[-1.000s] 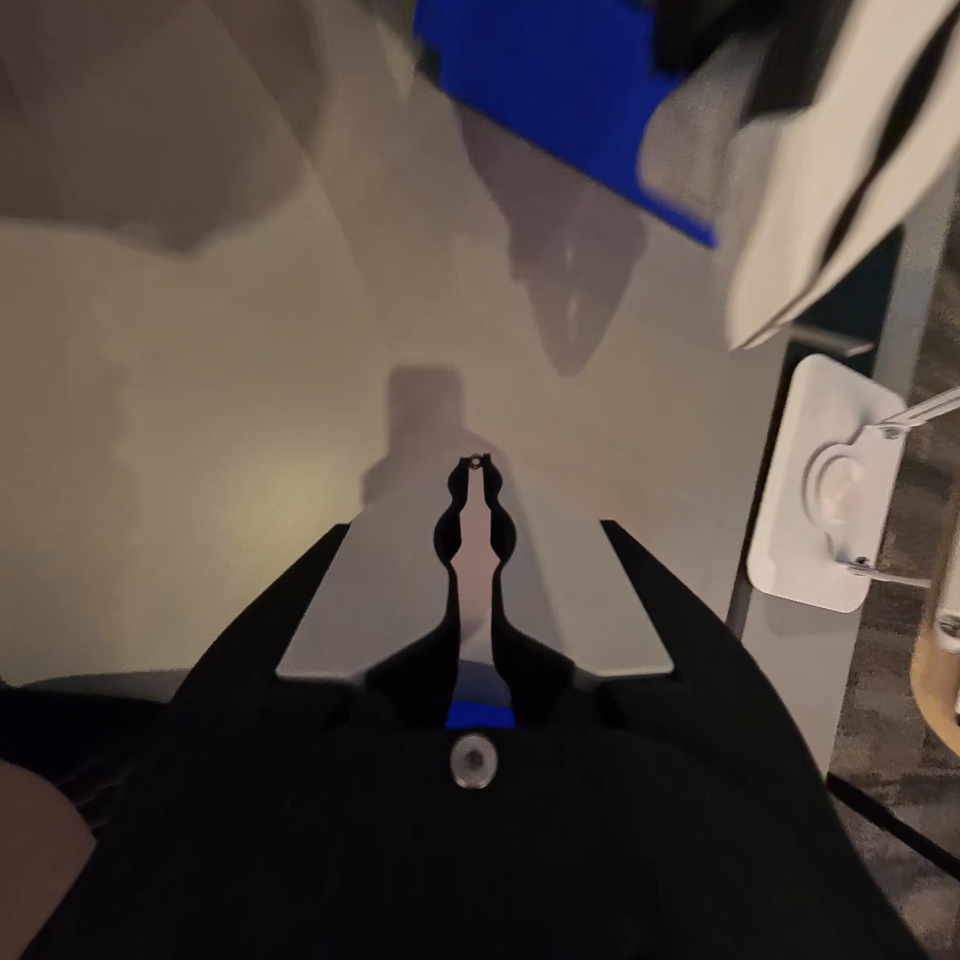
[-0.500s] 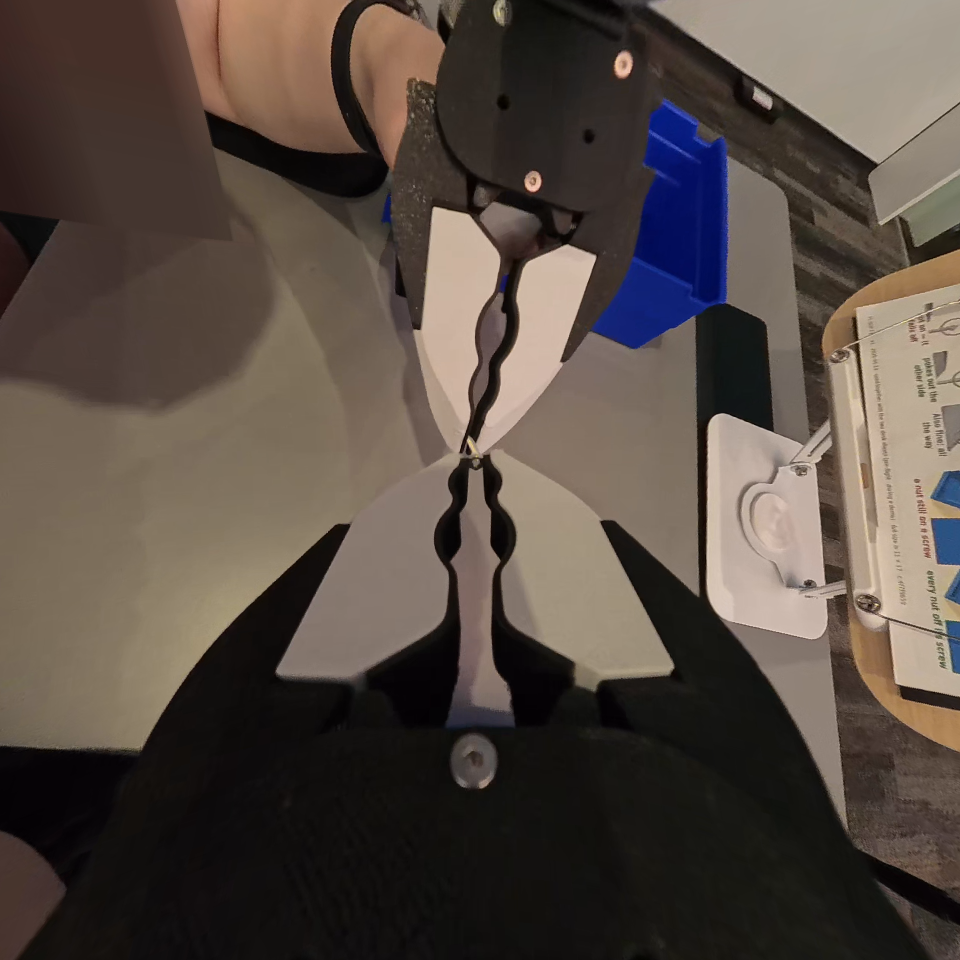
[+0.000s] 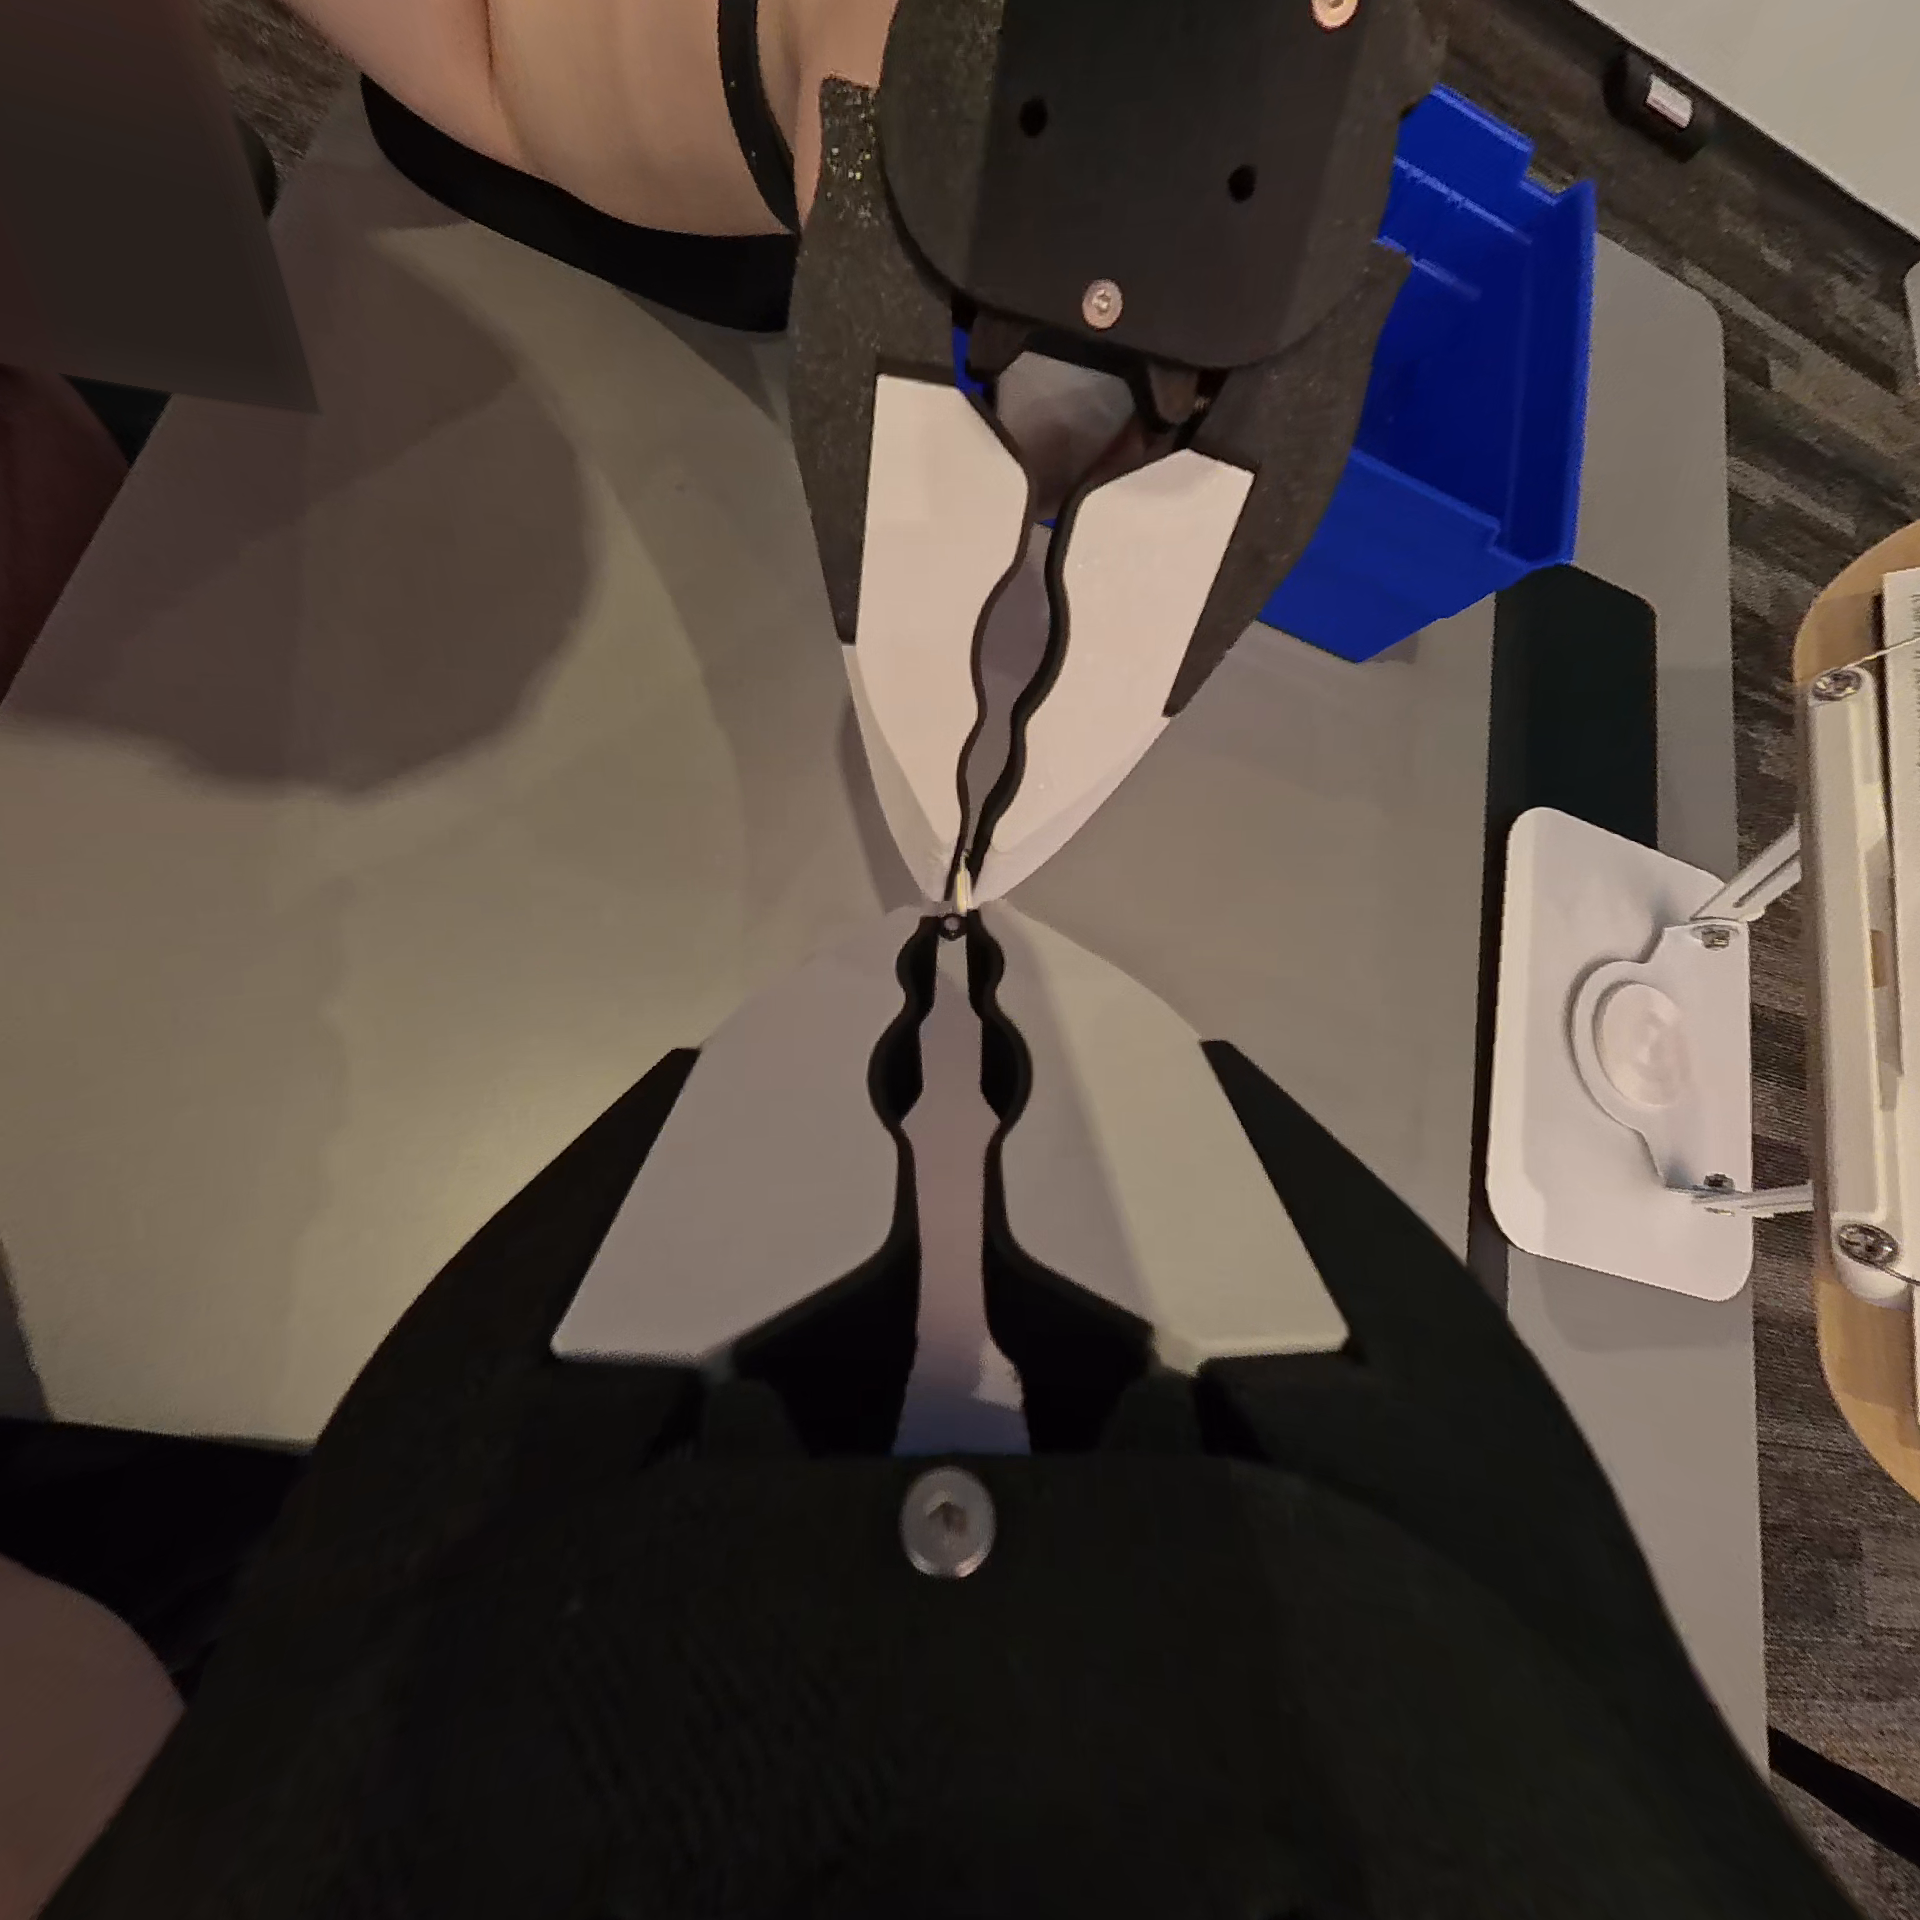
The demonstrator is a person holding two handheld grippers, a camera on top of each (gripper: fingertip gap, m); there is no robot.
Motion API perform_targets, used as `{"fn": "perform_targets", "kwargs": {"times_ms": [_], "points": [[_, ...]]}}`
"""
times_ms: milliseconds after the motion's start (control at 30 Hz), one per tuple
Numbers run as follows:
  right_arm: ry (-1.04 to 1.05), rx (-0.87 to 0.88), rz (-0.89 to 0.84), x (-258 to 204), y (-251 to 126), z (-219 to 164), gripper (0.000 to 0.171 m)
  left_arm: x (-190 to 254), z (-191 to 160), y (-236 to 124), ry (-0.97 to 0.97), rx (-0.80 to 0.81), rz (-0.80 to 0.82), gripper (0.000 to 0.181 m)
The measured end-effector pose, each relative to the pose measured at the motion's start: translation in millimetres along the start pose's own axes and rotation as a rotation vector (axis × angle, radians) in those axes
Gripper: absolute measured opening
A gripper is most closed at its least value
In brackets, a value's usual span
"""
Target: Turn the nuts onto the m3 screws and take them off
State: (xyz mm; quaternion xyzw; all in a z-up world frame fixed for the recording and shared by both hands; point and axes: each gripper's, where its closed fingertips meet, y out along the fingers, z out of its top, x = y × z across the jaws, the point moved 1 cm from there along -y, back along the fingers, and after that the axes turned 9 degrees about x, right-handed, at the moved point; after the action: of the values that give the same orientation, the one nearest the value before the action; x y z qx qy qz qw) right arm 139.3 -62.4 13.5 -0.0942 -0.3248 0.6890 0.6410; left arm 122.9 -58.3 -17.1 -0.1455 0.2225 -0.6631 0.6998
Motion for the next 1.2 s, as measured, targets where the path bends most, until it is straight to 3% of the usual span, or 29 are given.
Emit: {"fn": "perform_targets", "kwargs": {"times_ms": [933,1200], "points": [[-0.039,-0.023,-0.016,-1,-4,-1,0.006,3,4,1,-0.011,0.026,-0.020,0.002],[-0.059,0.018,0.004,-7,-8,8,0.006,12,11,-2,-0.015,0.083,-0.093,0.002]]}}
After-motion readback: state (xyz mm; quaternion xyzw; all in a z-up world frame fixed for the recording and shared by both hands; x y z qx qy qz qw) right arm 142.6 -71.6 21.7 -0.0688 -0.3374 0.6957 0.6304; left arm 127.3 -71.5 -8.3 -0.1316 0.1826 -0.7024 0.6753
